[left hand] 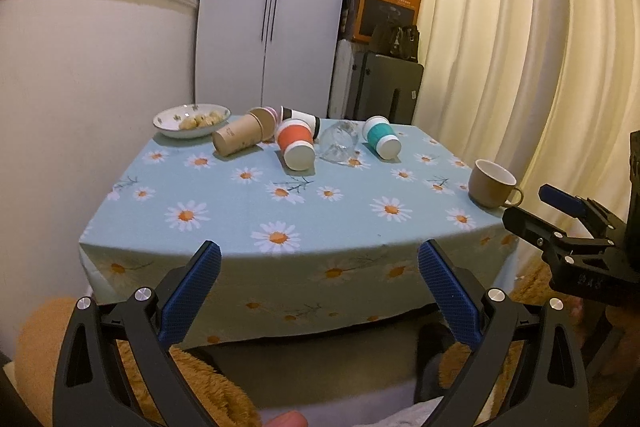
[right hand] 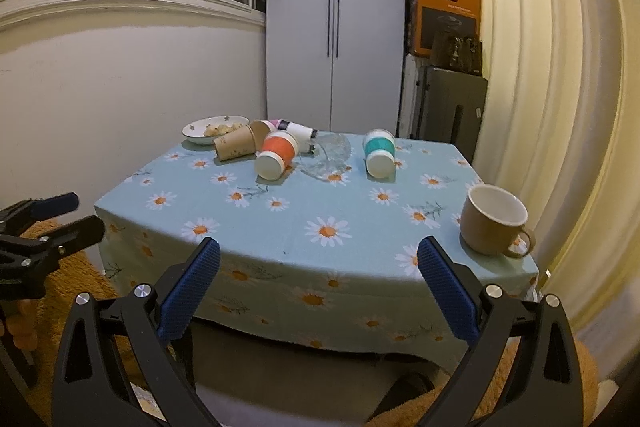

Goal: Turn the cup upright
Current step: 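Move the right tool toward the orange-banded cup lying on its side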

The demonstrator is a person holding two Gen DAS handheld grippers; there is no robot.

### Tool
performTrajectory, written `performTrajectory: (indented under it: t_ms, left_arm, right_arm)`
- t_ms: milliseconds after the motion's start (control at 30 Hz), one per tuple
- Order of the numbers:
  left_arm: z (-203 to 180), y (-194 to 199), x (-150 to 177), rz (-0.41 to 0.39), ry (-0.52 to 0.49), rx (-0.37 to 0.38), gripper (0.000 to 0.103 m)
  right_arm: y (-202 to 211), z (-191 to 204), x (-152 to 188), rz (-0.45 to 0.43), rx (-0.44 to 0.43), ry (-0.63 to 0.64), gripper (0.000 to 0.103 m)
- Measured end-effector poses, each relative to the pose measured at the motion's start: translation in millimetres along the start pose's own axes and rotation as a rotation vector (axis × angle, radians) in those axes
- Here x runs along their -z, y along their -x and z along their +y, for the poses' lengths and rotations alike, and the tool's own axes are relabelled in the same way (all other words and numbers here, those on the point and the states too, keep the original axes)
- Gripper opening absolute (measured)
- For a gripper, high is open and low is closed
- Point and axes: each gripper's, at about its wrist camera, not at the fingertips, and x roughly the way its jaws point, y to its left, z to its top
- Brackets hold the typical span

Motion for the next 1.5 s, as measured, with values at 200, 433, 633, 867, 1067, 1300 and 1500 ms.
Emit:
performTrajectory:
  t_ms: [200, 433, 633, 867, 1067, 1300, 1500]
  left_arm:
    - [24.1, -20.4, -27.7, 0.023, 0.129, 0.081, 0.096]
    - [58.7, -69.1, -70.7, 0.116, 0.275, 0.148, 0.096]
    - [88.2, -117.8, -92.8, 0.205, 0.388, 0.221, 0.096]
    - [106.9, -182.5, -114.1, 0.321, 0.464, 0.240, 0.096]
    - [101.1, -247.1, -135.2, 0.424, 0.435, 0.194, 0.095]
    - [92.8, -313.5, -143.5, 0.540, 0.408, 0.088, 0.095]
    - [85.5, -344.2, -156.0, 0.574, 0.367, 0.077, 0.091]
  right_arm:
    - [-19.9, -5.0, -26.4, 0.003, -0.025, -0.008, 0.098]
    - [-69.8, -18.9, -65.0, 0.074, -0.048, -0.059, 0.098]
    - [-118.4, -30.4, -86.1, 0.156, -0.106, -0.125, 0.098]
    - [-181.7, -47.5, -111.5, 0.307, -0.179, -0.208, 0.098]
    - [-229.0, -61.1, -125.1, 0.396, -0.253, -0.286, 0.098]
    - [-256.2, -90.1, -116.5, 0.437, -0.262, -0.340, 0.097]
    - [-258.1, -112.6, -122.0, 0.428, -0.282, -0.391, 0.094]
